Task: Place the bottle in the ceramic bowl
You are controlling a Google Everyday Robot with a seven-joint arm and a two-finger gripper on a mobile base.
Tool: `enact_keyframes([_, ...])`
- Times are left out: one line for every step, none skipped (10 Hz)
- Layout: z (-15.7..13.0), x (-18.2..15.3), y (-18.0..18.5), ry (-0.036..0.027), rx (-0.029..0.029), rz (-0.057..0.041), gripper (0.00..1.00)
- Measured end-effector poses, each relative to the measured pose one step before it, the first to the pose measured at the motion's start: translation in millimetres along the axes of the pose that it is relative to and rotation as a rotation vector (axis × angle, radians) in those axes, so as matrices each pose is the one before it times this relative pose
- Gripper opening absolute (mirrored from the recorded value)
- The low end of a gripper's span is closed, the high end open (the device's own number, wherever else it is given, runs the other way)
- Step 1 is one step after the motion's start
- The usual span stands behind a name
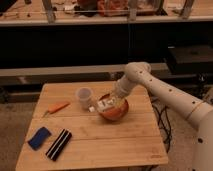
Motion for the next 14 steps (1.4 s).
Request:
enact_keyframes([-0.26,-0.03,-0.47,0.00009,0.00005,0.00135,0.09])
enact_keyframes([0.41,0.47,-0.37,0.00069,-0.00079,0.00225,0.09])
enact_keyframes([-0.27,-0.03,-0.57,0.00009,0.00052,0.00135,0.09])
enact_keyframes([0.67,0.84,0.01,0.00072,-0.00168,0.00331,0.09])
enact_keyframes([-0.18,-0.16,-0.56,0.00018,-0.00066,0.00064,0.09])
enact_keyframes([0.03,0.24,-0.17,0.00004,-0.00065,0.00147,0.09])
enact_keyframes([0.26,-0.03,-0.40,-0.00008,-0.00070,0.00127,0.09])
enact_keyframes([0.06,0.25,-0.26,0.00018,-0.00088,0.00147,0.09])
enact_keyframes([0.13,0.35,-0.33,0.00073,-0.00159,0.00180,0.09])
enact_keyframes([-0.35,0.22,-0.46,0.00048,-0.00091,0.00243,0.09])
enact_keyframes([0.58,0.52,-0.20,-0.00006,-0.00217,0.00339,0.09])
enact_keyframes([-0.48,-0.04,-0.62,-0.00050,0.00027,0.00234,0.09])
enact_keyframes([-0.14,0.85,-0.06,0.00061,-0.00072,0.00289,0.09])
enact_keyframes([-0.61,0.41,-0.43,0.00040,-0.00013,0.00176,0.09])
